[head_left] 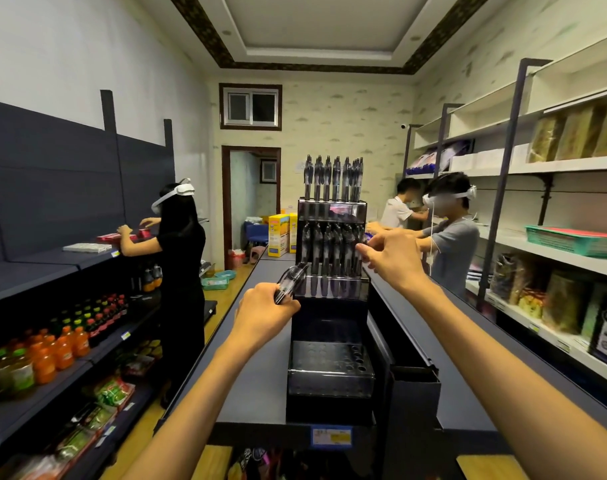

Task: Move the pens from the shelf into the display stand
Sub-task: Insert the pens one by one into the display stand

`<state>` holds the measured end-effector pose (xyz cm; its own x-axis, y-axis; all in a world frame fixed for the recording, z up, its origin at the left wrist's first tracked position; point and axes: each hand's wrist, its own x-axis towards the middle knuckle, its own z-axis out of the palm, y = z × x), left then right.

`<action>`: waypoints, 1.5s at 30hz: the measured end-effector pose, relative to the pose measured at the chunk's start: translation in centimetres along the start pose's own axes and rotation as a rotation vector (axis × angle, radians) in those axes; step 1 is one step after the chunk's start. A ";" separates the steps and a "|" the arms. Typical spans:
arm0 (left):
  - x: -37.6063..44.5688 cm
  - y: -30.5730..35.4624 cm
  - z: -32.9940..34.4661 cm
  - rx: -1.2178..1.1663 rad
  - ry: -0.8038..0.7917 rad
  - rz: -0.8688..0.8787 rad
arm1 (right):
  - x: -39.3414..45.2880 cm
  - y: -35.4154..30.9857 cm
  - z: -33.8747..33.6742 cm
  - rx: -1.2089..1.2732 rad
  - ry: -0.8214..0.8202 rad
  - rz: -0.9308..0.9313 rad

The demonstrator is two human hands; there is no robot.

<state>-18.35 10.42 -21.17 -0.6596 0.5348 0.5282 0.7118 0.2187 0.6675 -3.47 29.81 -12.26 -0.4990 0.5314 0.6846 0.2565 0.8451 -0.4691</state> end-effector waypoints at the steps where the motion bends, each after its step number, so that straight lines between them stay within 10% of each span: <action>1: 0.0 -0.2 0.1 0.004 0.002 -0.007 | -0.2 0.0 -0.1 -0.018 0.002 -0.001; 13: 0.0 -0.1 1.1 0.032 -0.005 -0.022 | -3.3 -1.8 -0.4 -0.097 0.007 0.048; 22: -0.7 0.0 2.1 0.040 -0.093 -0.010 | -7.7 -4.5 3.3 0.471 -0.449 0.187; 34: -0.8 -2.7 1.6 0.092 -0.077 -0.071 | -7.9 -5.2 5.5 0.879 -0.172 0.410; 45: -1.8 -5.5 1.2 0.151 -0.046 -0.113 | -8.9 -3.5 8.3 0.158 0.028 -0.025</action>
<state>-20.78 9.29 -26.42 -0.7282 0.5355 0.4278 0.6642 0.3973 0.6333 -6.81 21.63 -21.32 -0.4796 0.5137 0.7114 0.1102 0.8396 -0.5319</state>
